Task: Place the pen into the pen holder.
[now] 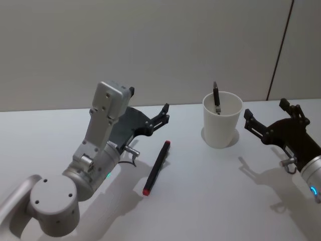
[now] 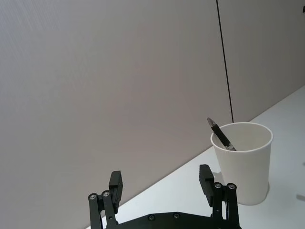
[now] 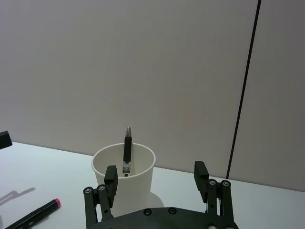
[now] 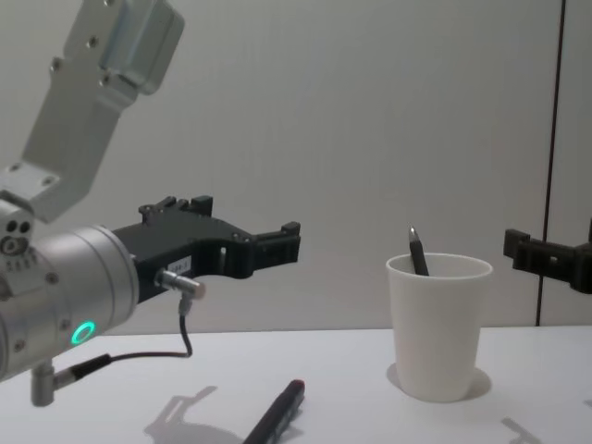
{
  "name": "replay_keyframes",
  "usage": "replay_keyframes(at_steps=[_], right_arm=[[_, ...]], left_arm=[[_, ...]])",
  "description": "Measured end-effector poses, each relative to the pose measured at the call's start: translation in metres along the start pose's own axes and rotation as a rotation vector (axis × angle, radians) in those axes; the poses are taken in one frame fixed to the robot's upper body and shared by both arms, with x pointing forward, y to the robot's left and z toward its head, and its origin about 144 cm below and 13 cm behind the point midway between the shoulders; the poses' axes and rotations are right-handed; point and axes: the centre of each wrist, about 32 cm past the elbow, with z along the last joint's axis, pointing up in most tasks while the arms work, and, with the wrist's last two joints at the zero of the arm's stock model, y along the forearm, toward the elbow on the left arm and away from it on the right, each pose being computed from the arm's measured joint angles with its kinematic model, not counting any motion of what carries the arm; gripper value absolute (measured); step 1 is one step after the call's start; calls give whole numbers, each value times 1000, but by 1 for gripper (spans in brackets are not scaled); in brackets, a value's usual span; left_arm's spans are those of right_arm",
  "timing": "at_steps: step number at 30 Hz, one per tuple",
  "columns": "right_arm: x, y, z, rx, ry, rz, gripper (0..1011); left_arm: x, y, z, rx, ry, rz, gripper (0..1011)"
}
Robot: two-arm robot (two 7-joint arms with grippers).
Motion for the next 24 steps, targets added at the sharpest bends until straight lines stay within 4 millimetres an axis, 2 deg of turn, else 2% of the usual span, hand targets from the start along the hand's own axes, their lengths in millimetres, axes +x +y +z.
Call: replay_keyframes(at_steps=[24], right_arm=[[0, 0, 0, 0, 0, 0, 1001]], left_arm=[[-13, 36, 11, 135, 62, -51, 1001]])
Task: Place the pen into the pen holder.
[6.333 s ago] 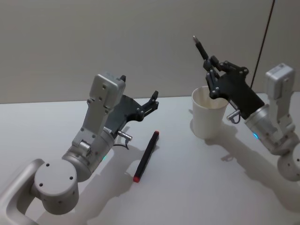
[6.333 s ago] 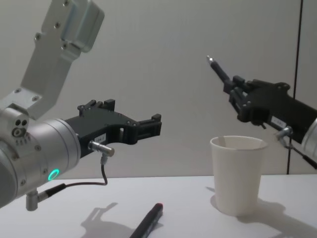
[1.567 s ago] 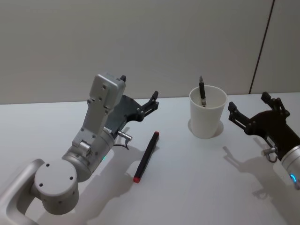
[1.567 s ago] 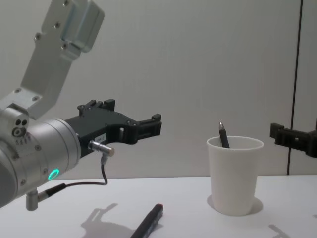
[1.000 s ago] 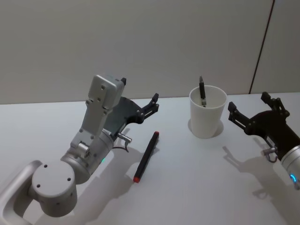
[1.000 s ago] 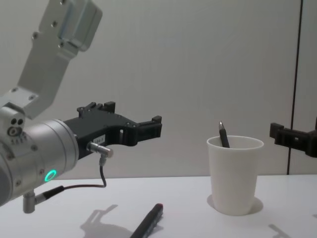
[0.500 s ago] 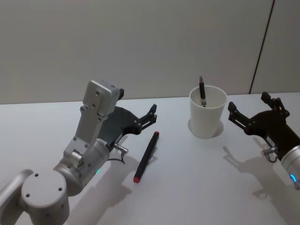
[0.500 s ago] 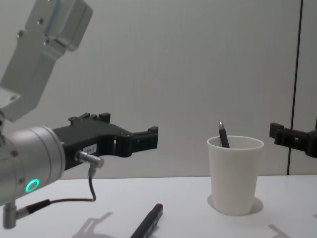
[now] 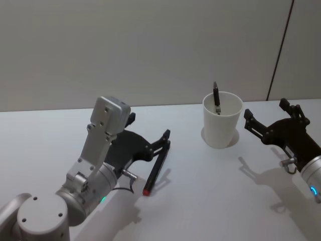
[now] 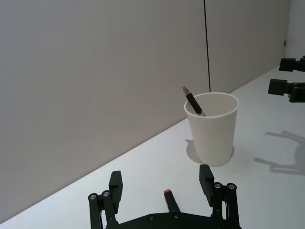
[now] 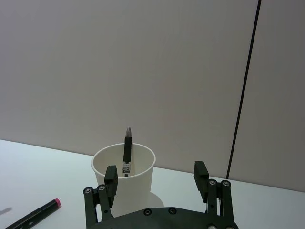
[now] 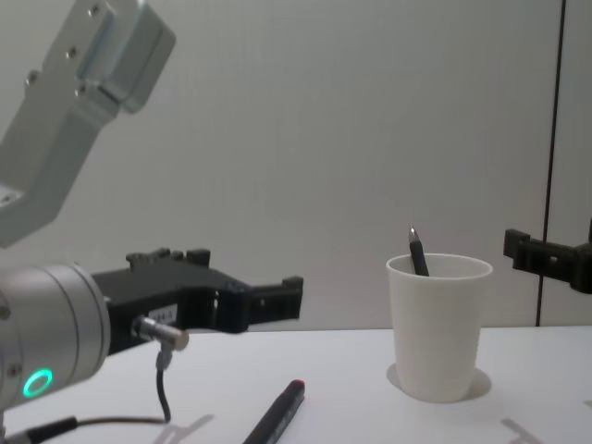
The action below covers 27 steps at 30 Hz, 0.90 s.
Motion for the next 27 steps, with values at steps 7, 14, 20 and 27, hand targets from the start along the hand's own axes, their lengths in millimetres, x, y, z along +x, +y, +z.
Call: replay_keyframes(at_steps=[7, 14, 20, 27], right_arm=[[0, 0, 0, 0, 0, 0, 1001], [0, 0, 0, 0, 0, 0, 1001], [0, 0, 0, 0, 0, 0, 1001], [0, 0, 0, 0, 0, 0, 1001]], left_arm=[[-6, 6, -1, 50, 24, -31, 1001], [-13, 11, -3, 98, 51, -52, 1001], [-17, 12, -4, 136, 82, -55, 1001], [-22, 11, -5, 174, 117, -45, 1001]])
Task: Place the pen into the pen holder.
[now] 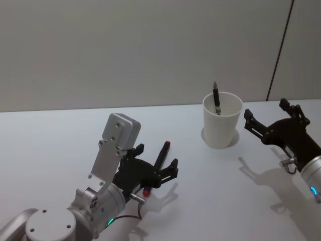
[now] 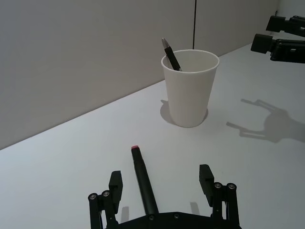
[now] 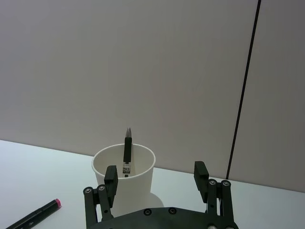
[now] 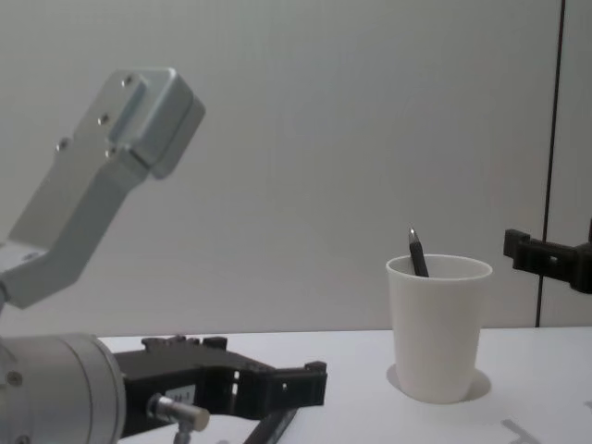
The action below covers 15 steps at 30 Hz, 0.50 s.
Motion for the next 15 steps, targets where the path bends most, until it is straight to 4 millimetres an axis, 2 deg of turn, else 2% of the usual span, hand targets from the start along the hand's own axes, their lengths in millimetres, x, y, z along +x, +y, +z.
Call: replay_keyframes(at_steps=[15], right_arm=[[0, 0, 0, 0, 0, 0, 1001]], left_arm=[[-5, -10, 0, 61, 28, 22, 1001]])
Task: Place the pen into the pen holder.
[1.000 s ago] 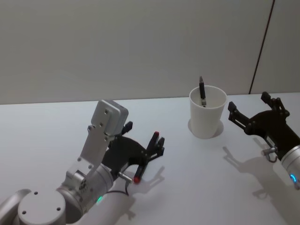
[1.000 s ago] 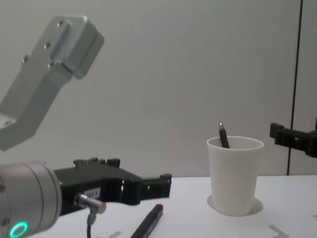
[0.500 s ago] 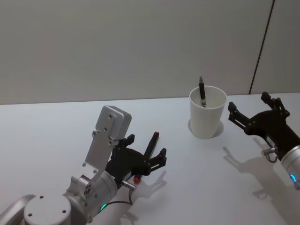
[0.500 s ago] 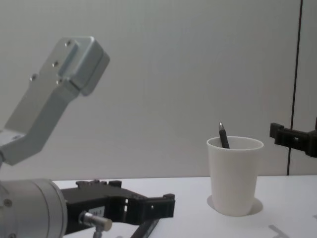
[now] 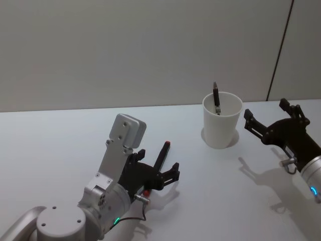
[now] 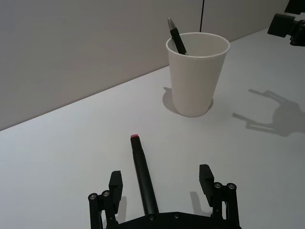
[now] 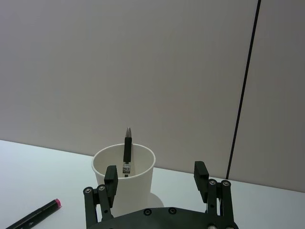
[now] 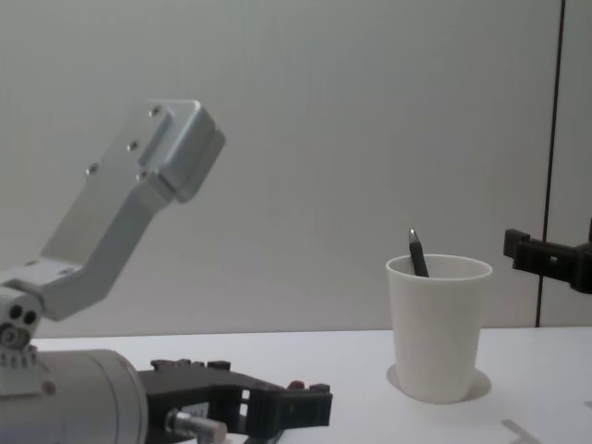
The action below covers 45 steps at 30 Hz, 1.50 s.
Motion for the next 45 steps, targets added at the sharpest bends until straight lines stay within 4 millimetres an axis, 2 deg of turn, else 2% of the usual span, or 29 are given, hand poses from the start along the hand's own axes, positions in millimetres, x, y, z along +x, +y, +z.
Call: replay_keyframes(at_steps=[45], right_arm=[[0, 0, 0, 0, 0, 0, 1002]], left_arm=[[-13, -10, -1, 125, 32, 67, 1001]])
